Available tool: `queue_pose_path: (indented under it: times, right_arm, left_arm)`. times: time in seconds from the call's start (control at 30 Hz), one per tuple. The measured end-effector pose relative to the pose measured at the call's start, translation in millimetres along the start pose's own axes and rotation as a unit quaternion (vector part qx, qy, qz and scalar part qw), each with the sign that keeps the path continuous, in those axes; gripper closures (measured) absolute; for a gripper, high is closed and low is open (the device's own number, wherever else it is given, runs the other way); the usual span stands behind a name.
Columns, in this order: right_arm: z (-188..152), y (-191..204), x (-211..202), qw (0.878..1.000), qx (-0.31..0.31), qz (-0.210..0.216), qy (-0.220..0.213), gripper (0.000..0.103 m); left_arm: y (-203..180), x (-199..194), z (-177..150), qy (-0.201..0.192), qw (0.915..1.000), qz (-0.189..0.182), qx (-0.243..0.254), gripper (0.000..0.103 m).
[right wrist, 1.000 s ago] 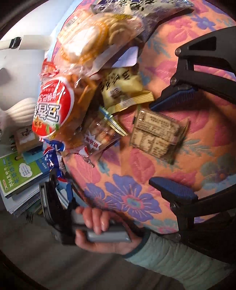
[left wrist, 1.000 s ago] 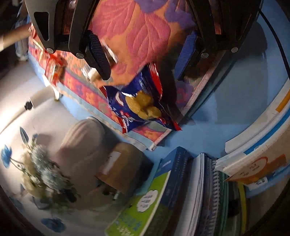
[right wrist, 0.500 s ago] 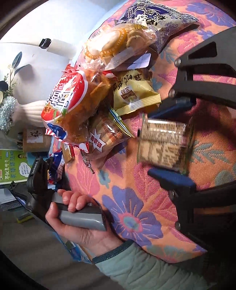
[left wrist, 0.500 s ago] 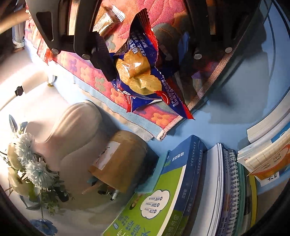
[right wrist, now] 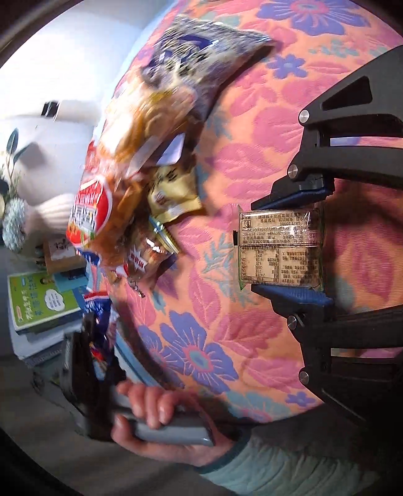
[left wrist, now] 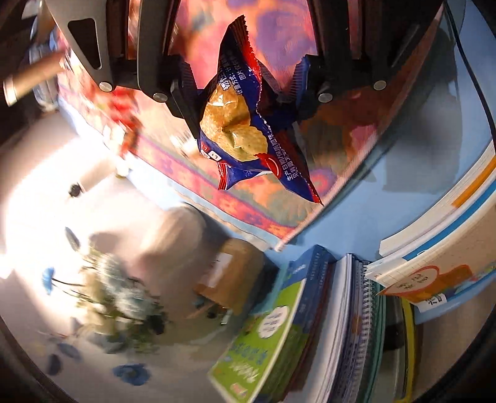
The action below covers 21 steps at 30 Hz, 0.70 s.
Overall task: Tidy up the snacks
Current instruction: 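Grasp the blue chip bag with the left tool while the right tool grasps the small wrapped cake, then carry both snacks to the amber glass plate and release them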
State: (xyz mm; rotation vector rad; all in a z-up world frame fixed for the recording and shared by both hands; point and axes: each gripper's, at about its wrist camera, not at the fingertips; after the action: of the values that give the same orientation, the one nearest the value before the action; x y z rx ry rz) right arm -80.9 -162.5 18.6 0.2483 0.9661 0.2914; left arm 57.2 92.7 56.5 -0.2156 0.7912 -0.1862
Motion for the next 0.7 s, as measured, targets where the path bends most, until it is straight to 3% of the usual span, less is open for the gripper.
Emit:
queue_pose_path:
  times: [0.13,0.33,0.5,0.7]
  right_arm:
    - [-3.4,-20.6,-22.7,0.999,0.037,-0.004,-0.01,0.061]
    - [-9.0,-46.4,-74.6,0.996,0.059,-0.013,-0.061,0.061]
    - [-11.7,-70.0,-119.9,0.991,0.074,-0.036,-0.101,0.061]
    - [-12.5,-119.6,-164.8,0.981,0.139,-0.042,-0.127,0.061]
  left_arm:
    - [-28.8,-29.7,-13.1,-0.007,0.9993,-0.023,0.027,0.055]
    - [-82.7,-57.8,-18.6,-0.016,0.9955,-0.066,0.067,0.056]
    - [-132.5,-70.3,-20.8,-0.011,0.99,-0.105,0.093,0.056]
    - [-204.5,-76.7,-30.5,0.002,0.9796,-0.142,0.142,0.056]
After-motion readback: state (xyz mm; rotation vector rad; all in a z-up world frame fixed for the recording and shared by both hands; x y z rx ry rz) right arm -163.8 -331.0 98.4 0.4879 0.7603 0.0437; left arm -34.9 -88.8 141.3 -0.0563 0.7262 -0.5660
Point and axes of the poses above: each gripper's, at about its wrist camera, not at the fingertips, and x roughly the way its jaws point, y to its left, z to its top, and after that the axes turned 15 degrees about x, right-handed
